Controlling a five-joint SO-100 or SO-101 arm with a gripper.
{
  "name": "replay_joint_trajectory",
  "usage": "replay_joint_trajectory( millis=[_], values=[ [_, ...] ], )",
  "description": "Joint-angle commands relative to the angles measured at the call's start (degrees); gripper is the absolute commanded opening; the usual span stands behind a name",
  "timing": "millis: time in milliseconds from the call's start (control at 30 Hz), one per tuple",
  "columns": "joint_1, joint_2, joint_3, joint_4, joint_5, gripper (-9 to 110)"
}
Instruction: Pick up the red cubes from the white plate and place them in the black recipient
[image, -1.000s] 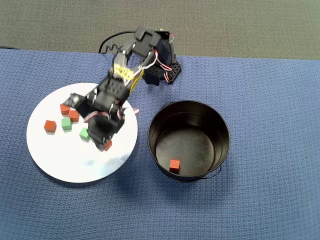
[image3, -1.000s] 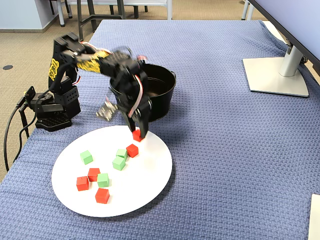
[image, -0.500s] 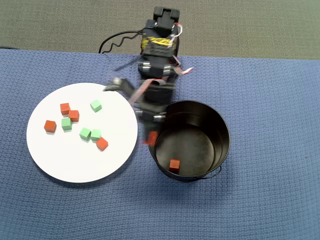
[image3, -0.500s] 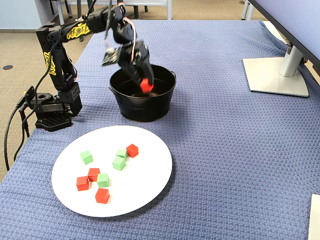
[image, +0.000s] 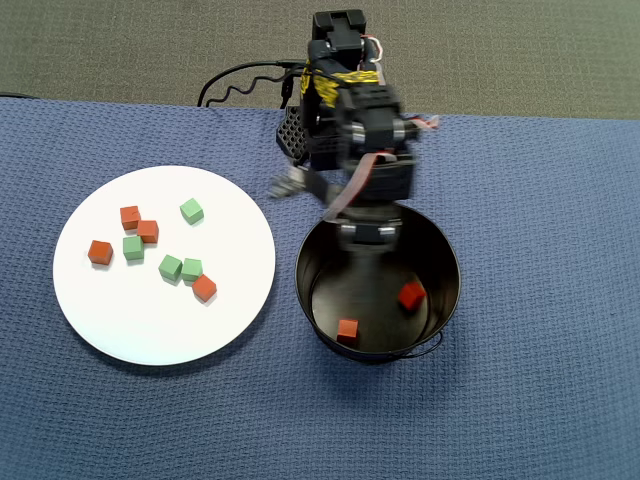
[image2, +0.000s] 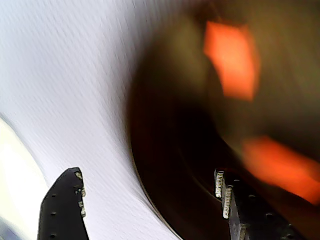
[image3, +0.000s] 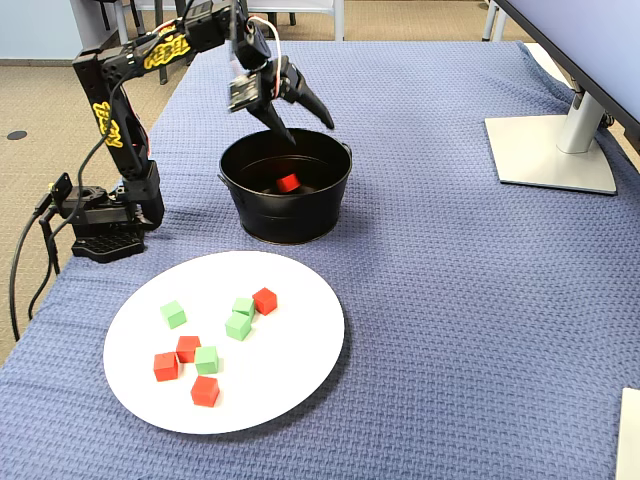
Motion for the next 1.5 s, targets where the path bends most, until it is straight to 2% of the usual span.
replay_joint_trajectory(
  millis=[0, 167, 300, 633, 767, 1033, 1467],
  values=[
    [17.05, -0.79, -5.1, 1.85, 3.34, 23],
    [32.17, -8.88, -3.16, -1.76, 0.79, 24],
    [38.94, -16.7, -4.92, -2.29, 2.37, 24],
    [38.94, -28.39, -7.12, -2.99, -2.11, 23],
    [37.35, -30.5, -7.91, -2.29, -9.32, 22],
    [35.95, -32.78, -8.17, -2.29, -15.29, 21],
    [34.98, -37.0, -11.6, -0.88, -16.61, 17]
  ],
)
